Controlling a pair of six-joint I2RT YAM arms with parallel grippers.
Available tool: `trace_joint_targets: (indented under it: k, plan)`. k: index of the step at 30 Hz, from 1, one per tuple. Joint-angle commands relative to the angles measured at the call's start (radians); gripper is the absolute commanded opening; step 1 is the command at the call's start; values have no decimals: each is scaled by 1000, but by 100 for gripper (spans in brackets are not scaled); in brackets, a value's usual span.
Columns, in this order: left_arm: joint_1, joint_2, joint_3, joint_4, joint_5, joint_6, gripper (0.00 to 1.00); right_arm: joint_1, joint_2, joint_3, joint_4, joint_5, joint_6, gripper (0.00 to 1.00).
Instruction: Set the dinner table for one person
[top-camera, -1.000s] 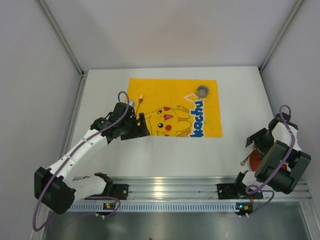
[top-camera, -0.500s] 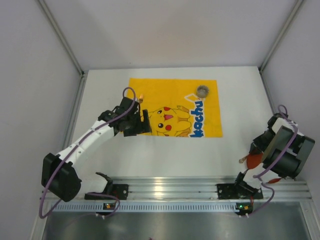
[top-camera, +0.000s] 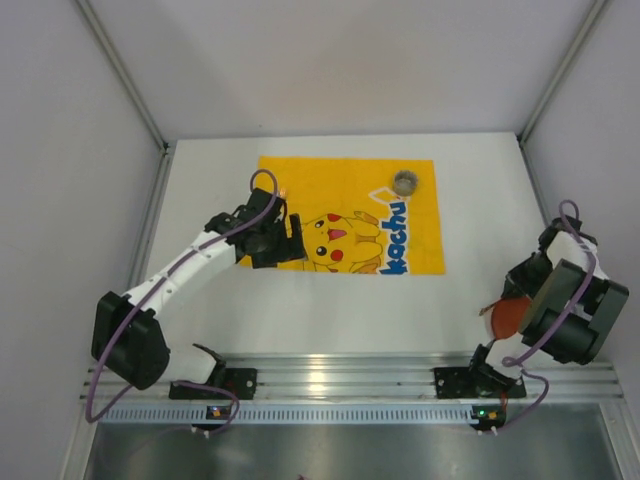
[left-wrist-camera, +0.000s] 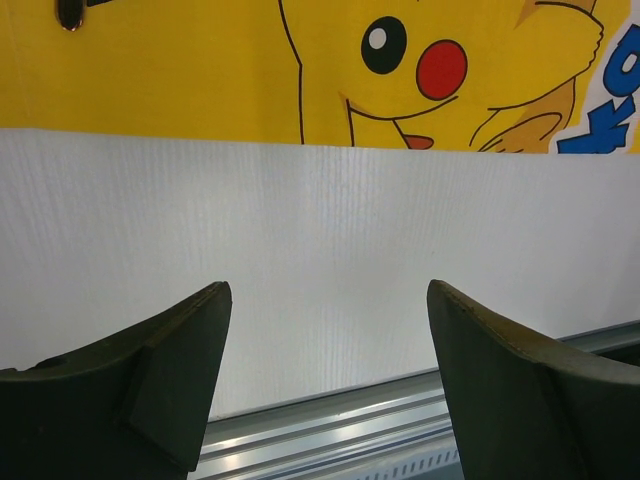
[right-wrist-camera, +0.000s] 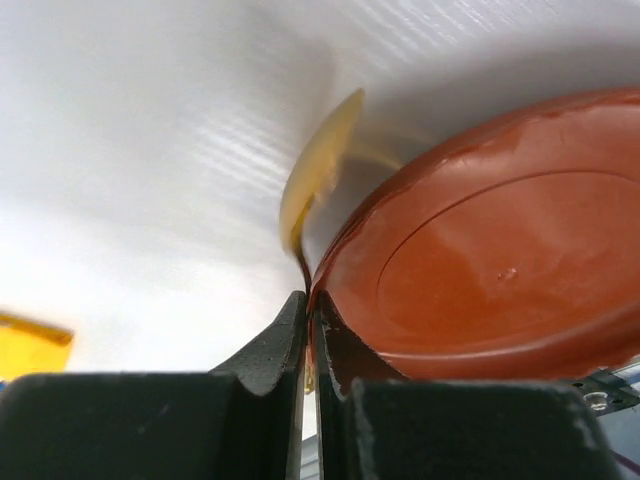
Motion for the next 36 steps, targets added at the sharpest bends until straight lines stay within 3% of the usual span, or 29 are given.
trace_joint_targets:
  k: [1,13,16,19,20,25,28,33,36]
  plan:
    - [-13,14,51,28,-8,-18,84,16,-123,74,-20,-53,17,0]
    - [-29,14,82,17,18,-14,84,166,-234,290,-143,-87,86,0]
    - [-29,-15,78,8,12,-17,84,281,-235,353,-143,-82,140,0]
    - [-29,-53,73,-15,-25,-14,85,462,-205,462,-146,-30,227,0]
    - [-29,-64,70,-33,-25,-11,85,578,-185,533,-151,3,243,0]
    - [-26,-156,62,-88,-162,-6,89,919,42,855,-184,111,287,0]
    - [-24,-215,58,-127,-224,-15,96,1046,228,1059,-197,105,272,0]
    - [-21,-332,44,-193,-286,-55,99,1174,581,1429,-247,71,231,0]
    - [-21,-401,24,-219,-307,-84,99,1193,727,1523,-224,39,227,0]
